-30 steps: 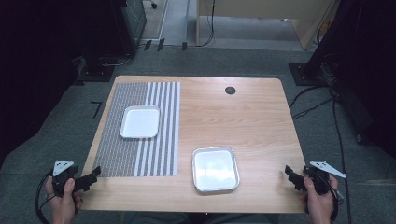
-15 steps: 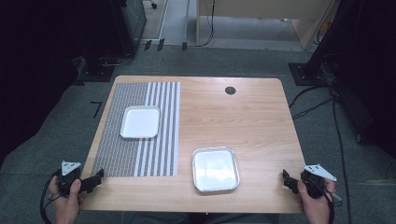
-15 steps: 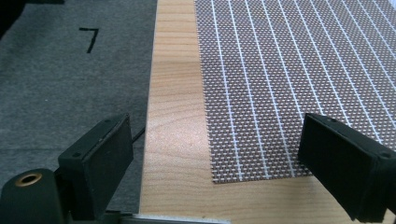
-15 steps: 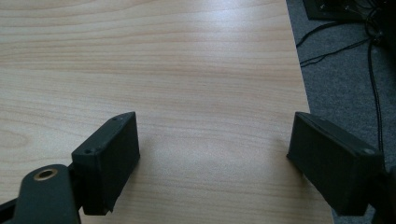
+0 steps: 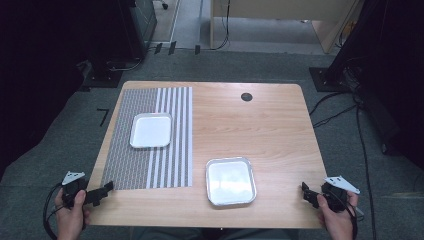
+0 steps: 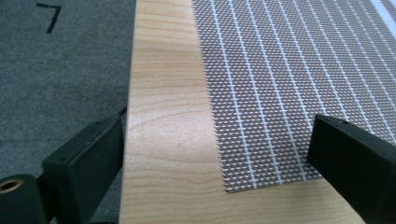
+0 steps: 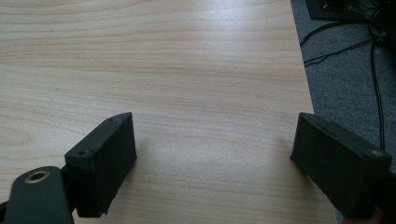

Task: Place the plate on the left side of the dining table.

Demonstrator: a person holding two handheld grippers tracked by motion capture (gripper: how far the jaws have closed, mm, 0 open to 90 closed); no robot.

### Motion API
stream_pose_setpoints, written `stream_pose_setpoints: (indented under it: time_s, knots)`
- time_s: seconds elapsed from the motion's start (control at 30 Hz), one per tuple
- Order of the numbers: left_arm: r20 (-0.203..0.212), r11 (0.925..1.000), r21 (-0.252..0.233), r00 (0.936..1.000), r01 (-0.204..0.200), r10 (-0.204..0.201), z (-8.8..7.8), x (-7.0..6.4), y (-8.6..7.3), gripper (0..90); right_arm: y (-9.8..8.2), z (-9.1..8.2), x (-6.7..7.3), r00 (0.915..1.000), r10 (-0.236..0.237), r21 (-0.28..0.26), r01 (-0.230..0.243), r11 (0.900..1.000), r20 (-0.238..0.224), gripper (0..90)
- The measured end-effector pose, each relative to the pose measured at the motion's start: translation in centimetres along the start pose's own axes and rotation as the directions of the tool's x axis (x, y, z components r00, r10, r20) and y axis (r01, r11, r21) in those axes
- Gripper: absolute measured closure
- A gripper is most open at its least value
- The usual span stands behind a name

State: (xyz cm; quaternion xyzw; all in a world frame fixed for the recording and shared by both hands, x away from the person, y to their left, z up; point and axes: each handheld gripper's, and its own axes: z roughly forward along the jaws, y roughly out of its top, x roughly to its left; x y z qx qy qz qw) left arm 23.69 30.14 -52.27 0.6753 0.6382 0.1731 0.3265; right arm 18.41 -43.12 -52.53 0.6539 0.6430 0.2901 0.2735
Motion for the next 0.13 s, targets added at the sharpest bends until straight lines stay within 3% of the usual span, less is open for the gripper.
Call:
stream_pose_setpoints:
  time_s: [0.13]
  knots:
    - [-0.031,0.9998,-0.015,0.9994,-0.015,0.015,-0.23,-0.35,-0.21,3.5,0.01,0.00,0.00,1.0000,0.001,0.001,-0.001,1.000,-0.001,13.2]
